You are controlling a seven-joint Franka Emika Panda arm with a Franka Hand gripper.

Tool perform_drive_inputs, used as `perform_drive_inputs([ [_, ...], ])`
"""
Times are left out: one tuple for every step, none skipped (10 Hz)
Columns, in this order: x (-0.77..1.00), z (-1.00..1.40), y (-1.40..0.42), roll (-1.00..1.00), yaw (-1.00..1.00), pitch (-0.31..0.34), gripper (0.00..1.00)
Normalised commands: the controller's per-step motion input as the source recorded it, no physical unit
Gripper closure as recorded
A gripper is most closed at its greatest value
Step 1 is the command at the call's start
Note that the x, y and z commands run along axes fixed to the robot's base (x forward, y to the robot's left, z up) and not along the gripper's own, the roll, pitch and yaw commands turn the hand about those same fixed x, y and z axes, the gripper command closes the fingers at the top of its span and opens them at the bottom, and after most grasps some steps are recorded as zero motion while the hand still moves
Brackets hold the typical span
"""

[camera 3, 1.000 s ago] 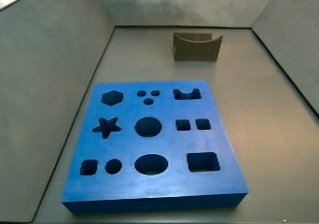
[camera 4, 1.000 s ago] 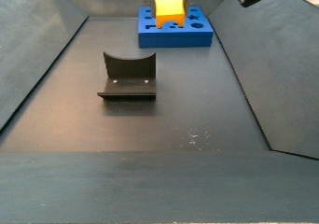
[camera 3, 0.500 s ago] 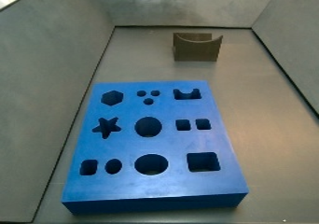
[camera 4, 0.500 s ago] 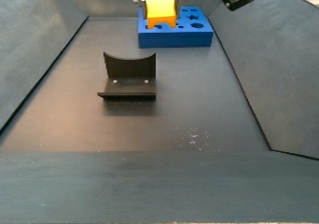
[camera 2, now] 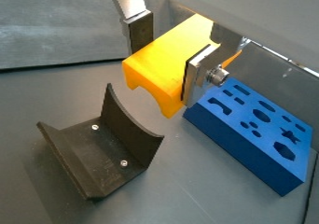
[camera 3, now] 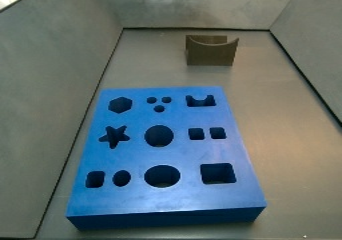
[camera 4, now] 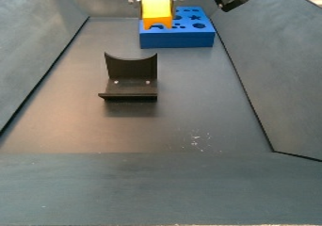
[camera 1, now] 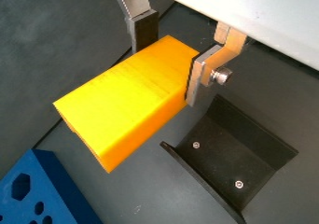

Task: Pick up the arch object. Move up. Place the arch object on the fixture. Regrasp the arch object. Rotate the arch object. Move to above the board. Insert the arch object.
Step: Place the arch object on the fixture.

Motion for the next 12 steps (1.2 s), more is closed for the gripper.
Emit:
perform_drive_inputs([
  [0.86,-0.02,0.04,-0.2,-0.07,0.071,1.0],
  [0.82,-0.02,0.04,-0.19,-0.07,0.069,1.0],
  [0.79,-0.02,0.04,-0.19,-0.06,0.068,1.0],
  [0.77,-0.02,0.04,-0.19,-0.06,0.07,1.0],
  [0.75,-0.02,0.04,-0.19,-0.06,0.075,1.0],
  [0.39,-1.0,0.08,-1.0,-0.12,0.002,1.0],
  [0.39,-1.0,0.08,-1.0,-0.12,0.0,1.0],
  [0.4,-1.0,0.09,-1.0,-0.12,0.01,1.0],
  [0.44,-1.0,0.09,-1.0,-0.12,0.028,1.0],
  [0.48,-1.0,0.09,-1.0,-0.12,0.029,1.0],
  [0.53,-1.0,0.1,-1.0,-0.13,0.032,1.0],
  [0.55,-1.0,0.1,-1.0,-0.13,0.03,1.0],
])
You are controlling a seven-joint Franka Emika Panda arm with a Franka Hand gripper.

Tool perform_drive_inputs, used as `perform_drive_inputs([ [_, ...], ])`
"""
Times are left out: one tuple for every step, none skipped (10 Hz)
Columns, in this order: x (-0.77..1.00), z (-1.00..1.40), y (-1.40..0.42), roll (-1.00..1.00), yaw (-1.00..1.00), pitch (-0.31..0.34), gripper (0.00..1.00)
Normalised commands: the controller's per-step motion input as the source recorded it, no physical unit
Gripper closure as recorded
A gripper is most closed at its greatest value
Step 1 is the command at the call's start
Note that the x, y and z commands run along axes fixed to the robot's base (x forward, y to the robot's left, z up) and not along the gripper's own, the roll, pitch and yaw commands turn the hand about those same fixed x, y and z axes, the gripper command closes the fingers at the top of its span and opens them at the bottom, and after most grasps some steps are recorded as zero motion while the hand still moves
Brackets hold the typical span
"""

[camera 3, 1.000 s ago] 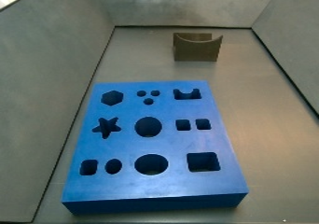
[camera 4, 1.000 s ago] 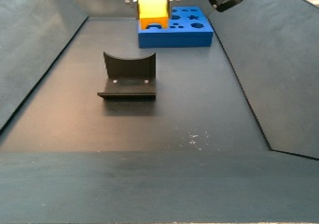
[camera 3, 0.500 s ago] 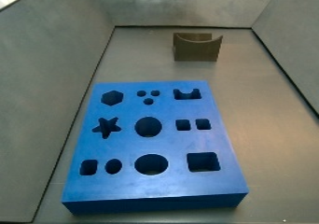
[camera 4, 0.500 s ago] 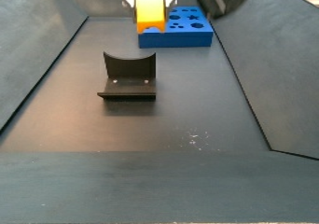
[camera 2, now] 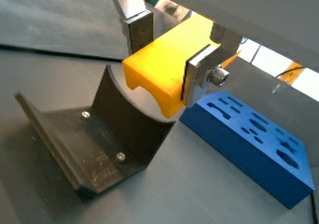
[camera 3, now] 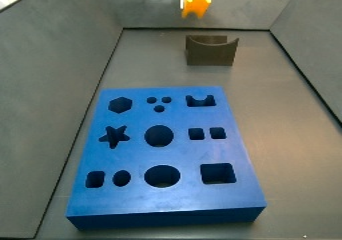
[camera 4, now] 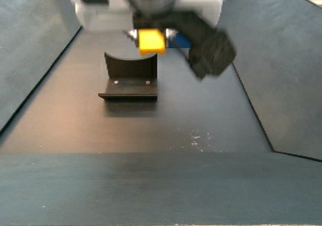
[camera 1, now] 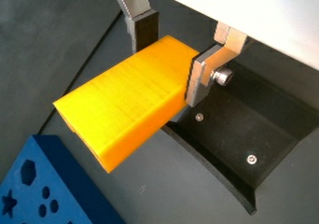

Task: Pick up the arch object. Move up. Place the arch object on the fixture. Regrasp the arch object. Rotate the arch object. Move to above the board. Insert the arch object.
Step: Place the arch object on the fixture, then regrasp the arch object.

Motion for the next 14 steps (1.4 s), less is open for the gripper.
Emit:
perform_drive_inputs([
  [0.61,-1.0,0.1,-0.92,-0.13,0.031,1.0],
  [0.65,-1.0,0.11,-0.77,-0.12,0.025,1.0],
  [0.73,-1.0,0.11,-0.56,-0.11,0.022,1.0],
  [0.8,-1.0,0.11,-0.41,-0.1,0.021,1.0],
  [0.84,-0.95,0.1,-0.28,-0.1,0.021,1.0],
  [0.8,-0.8,0.08,-0.2,-0.09,0.019,1.0],
  [0.74,-0.61,0.06,-0.18,-0.08,0.011,1.0],
  [0.7,-0.48,0.06,-0.17,-0.09,0.013,1.0],
  [0.0,0.0,0.0,0.0,0.0,0.0,0.0],
  [0.0,1.0,0.0,-0.06,0.0,0.053,0.0],
  [0.01,1.0,0.0,-0.06,0.0,0.061,0.0],
  [0.0,1.0,0.01,-0.04,0.0,0.072,0.0],
  [0.0,1.0,0.0,0.0,-0.01,0.079,0.0],
  [-0.01,1.0,0.0,0.02,-0.02,0.079,0.0],
])
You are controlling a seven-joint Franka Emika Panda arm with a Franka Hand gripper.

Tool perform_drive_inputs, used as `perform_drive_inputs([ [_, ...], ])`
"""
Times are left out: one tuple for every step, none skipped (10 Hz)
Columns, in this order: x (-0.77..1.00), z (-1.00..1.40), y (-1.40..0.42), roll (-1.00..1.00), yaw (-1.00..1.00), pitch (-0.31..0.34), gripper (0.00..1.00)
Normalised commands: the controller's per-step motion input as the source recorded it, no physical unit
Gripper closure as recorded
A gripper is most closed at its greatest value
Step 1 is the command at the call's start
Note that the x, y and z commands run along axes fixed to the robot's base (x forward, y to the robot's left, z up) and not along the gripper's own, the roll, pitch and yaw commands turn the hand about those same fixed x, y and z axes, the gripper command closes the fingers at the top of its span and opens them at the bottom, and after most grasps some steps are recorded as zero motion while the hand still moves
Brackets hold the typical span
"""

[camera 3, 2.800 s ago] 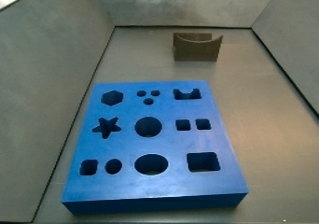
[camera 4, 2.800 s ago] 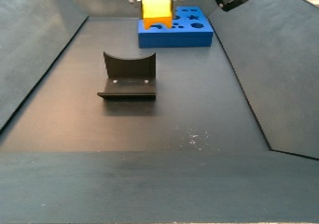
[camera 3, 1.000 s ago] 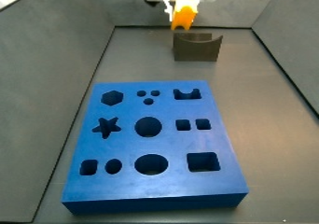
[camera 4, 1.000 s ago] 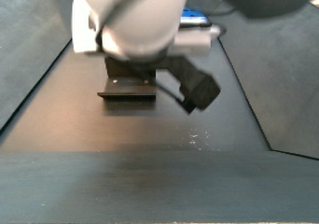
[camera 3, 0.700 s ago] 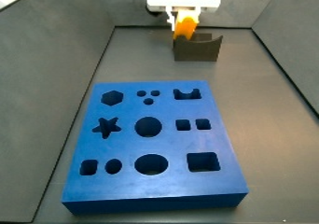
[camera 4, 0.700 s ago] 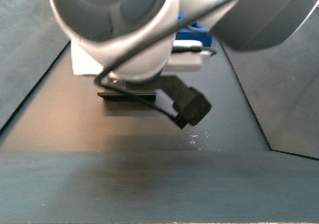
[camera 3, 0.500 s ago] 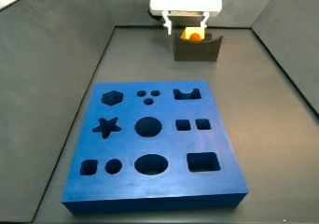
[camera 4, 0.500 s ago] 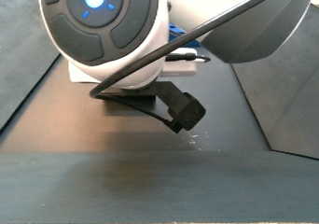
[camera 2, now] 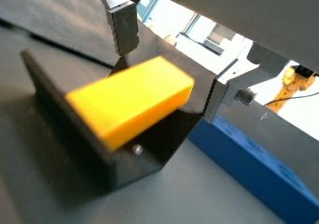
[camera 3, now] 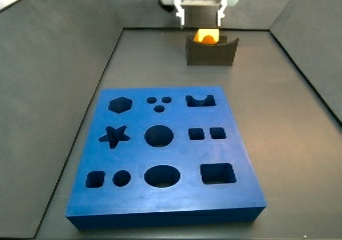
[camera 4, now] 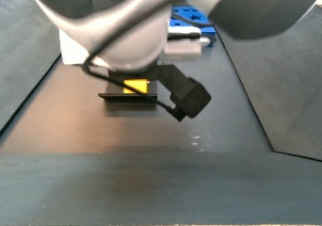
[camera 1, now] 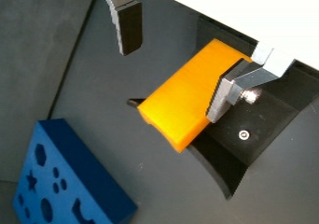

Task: Pick up the arch object. Move up. Place the arch object on the fixture. Regrasp the arch object. Rotate the arch object. Move to above the board. Insert the arch object.
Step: Regrasp the arch object.

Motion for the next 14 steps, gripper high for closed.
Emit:
perform_drive_inputs([
  [-0.02,1.0,0.0,0.03,-0.03,0.079,0.0],
  [-0.02,0.93,0.01,0.04,-0.04,0.072,0.0],
  [-0.03,0.79,0.0,0.04,-0.04,0.067,0.0],
  [-0.03,0.61,0.01,0.04,-0.05,0.054,0.0],
  [-0.03,0.52,0.0,0.04,-0.05,0.047,0.0],
  [0.28,0.84,-1.0,1.0,0.01,0.061,0.0],
  [0.28,0.78,-1.0,1.0,0.01,0.061,0.0],
  [0.2,0.72,-1.0,1.0,0.01,0.058,0.0],
  [0.13,0.68,-1.0,1.0,0.01,0.053,0.0],
  [0.05,0.49,-0.86,1.0,0.01,0.047,0.0],
  [0.02,0.37,-0.77,1.0,0.01,0.044,0.0],
  [-0.02,0.12,-0.58,1.0,0.01,0.038,0.0],
  [-0.02,0.04,-0.44,1.0,0.01,0.033,0.0],
  [-0.03,0.04,-0.28,1.0,0.01,0.031,0.0],
])
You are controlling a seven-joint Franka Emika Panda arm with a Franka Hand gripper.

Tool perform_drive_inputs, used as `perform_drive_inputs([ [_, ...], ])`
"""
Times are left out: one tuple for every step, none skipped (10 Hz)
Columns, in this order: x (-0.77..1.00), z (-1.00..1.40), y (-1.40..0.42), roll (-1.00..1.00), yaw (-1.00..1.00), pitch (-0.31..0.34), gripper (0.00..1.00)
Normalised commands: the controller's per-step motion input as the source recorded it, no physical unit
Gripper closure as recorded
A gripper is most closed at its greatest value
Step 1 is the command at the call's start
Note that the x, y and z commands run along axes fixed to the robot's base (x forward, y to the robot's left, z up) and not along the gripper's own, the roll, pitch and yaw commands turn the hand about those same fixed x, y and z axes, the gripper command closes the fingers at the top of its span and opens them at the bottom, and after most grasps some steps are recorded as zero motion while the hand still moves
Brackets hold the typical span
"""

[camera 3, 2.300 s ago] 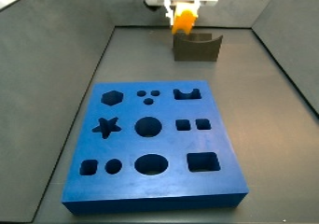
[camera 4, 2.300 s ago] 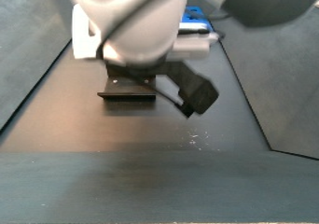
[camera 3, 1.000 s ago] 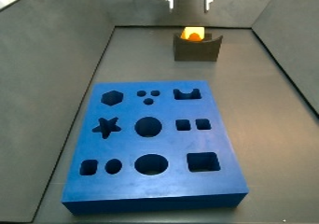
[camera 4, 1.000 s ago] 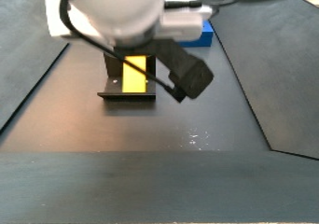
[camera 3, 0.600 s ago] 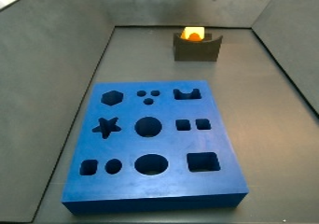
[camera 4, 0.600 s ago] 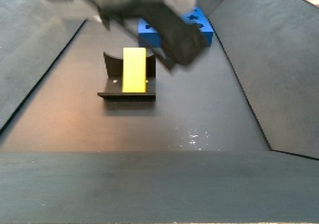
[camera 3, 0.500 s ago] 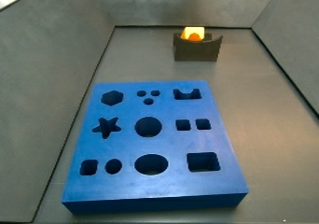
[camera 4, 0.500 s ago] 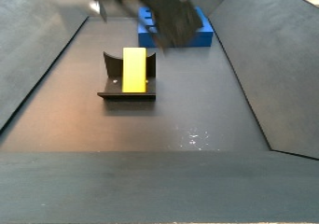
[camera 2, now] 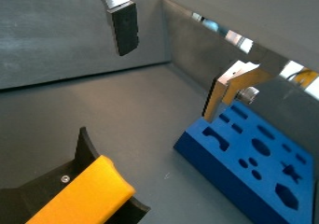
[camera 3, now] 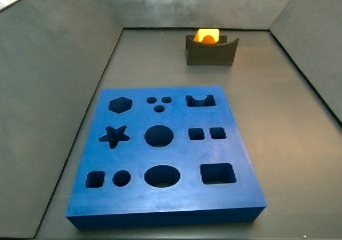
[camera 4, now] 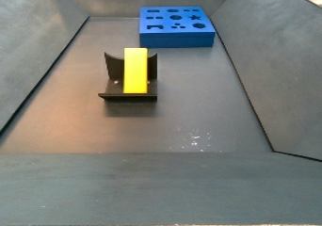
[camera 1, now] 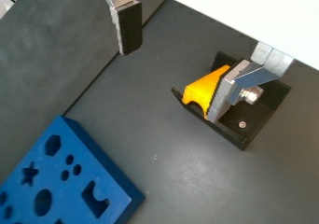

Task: Pick up the arch object. Move up. Place the arch object on the fixture. Regrasp the arch object. Rotate the arch object. Move to above the board. Insert the arch object.
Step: Regrasp the arch object.

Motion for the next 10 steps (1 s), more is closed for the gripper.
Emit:
perform_drive_inputs([
  [-0.04,0.04,-0.11,1.0,0.01,0.026,0.0],
  [-0.04,0.02,0.0,1.0,0.01,0.02,0.0],
  [-0.04,0.01,-0.02,1.0,0.01,0.015,0.0],
  [-0.05,0.01,-0.03,1.0,0.01,0.01,0.0],
  [-0.04,0.01,-0.02,1.0,0.01,0.003,0.0],
  [-0.04,0.0,-0.02,1.0,0.01,-0.005,0.0],
  [-0.03,0.01,-0.02,1.0,0.01,-0.011,0.0],
  [-0.03,0.01,-0.02,1.0,0.01,-0.017,0.0],
  [-0.03,0.0,-0.02,1.0,0.01,-0.018,0.0],
  [-0.03,0.0,-0.02,1.0,0.01,-0.017,0.0],
])
